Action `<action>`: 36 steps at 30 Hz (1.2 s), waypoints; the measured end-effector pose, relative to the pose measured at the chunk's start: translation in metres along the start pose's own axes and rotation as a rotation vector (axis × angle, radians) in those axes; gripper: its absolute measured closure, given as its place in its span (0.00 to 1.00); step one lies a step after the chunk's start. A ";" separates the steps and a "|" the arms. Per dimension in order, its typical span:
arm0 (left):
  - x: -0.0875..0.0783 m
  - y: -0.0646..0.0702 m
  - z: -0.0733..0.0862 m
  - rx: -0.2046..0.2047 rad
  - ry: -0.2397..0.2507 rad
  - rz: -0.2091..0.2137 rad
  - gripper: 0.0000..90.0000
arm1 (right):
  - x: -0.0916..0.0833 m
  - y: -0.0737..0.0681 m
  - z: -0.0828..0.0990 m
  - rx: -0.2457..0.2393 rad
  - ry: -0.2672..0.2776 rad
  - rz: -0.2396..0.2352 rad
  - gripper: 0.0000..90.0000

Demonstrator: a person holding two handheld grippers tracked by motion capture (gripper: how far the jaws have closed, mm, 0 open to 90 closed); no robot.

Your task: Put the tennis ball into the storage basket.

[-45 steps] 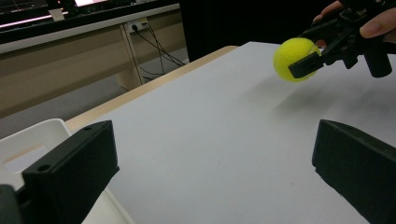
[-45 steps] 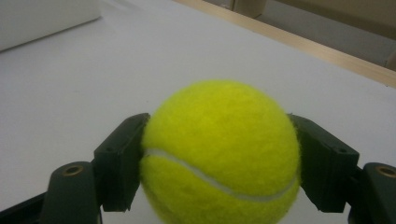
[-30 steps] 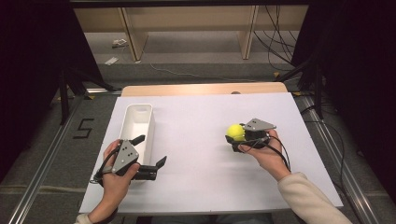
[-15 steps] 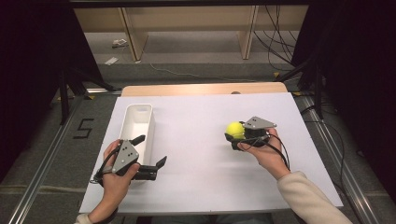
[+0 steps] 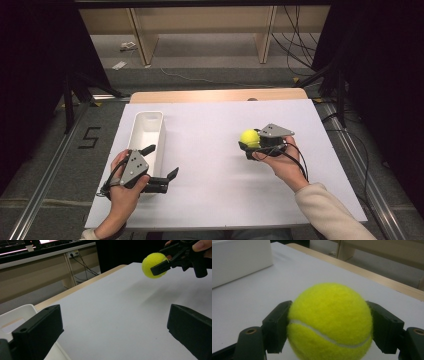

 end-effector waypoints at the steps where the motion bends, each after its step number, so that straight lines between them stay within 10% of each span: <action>1: 0.000 0.000 0.000 0.000 -0.001 0.000 0.00 | 0.000 0.000 0.000 0.000 0.000 0.000 0.29; 36: 0.000 0.001 0.000 0.003 0.002 0.004 0.00 | 0.006 -0.011 -0.019 0.000 0.035 -0.017 0.29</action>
Point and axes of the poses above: each handheld gripper's, and its own axes: x roughly forward along the jaws, z roughly out of its underside, y roughly to its right, the point moved 7 cm from there along x, roughly forward along the jaws, and after that the axes turned 3 degrees about -y, right-handed, at the moved point
